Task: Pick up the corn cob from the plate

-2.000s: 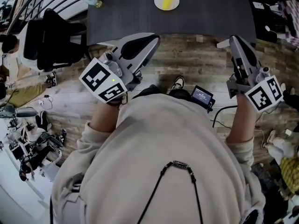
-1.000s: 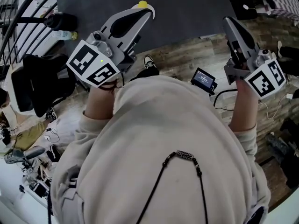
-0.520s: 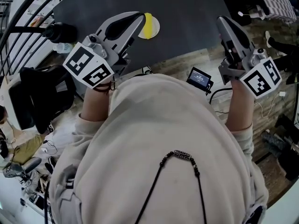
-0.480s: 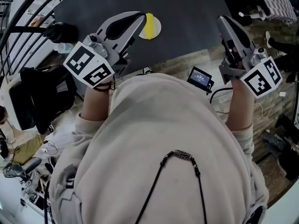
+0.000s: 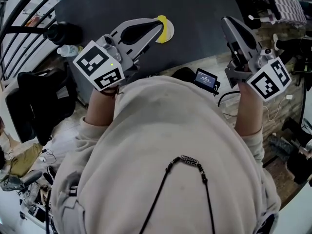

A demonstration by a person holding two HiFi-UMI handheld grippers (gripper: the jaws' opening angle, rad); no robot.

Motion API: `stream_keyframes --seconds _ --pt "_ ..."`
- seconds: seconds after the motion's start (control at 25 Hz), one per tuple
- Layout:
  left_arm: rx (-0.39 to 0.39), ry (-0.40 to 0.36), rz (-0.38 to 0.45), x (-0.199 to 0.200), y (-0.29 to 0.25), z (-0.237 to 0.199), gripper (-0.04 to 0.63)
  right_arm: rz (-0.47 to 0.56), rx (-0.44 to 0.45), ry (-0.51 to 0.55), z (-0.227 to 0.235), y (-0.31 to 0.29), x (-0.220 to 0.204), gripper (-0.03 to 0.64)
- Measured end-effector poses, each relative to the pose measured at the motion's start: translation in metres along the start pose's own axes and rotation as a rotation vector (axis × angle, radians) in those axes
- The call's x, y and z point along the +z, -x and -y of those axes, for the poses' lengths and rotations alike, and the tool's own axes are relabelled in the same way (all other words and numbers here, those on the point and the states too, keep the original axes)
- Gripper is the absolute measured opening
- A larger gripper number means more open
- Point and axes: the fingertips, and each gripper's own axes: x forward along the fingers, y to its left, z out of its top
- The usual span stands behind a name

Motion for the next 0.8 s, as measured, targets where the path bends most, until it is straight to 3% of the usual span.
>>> stream_keyframes --seconds 0.2,0.8 --pt "0.016 0.011 -0.018 -0.010 0.005 -0.002 0.005 -0.042 0.027 -0.013 0.003 -0.013 -0.007 0.014" --pt "0.240 -0.007 0.041 0.012 0.041 -0.055 0.005 -0.110 0.230 0.040 0.002 -0.107 0.012 0.014"
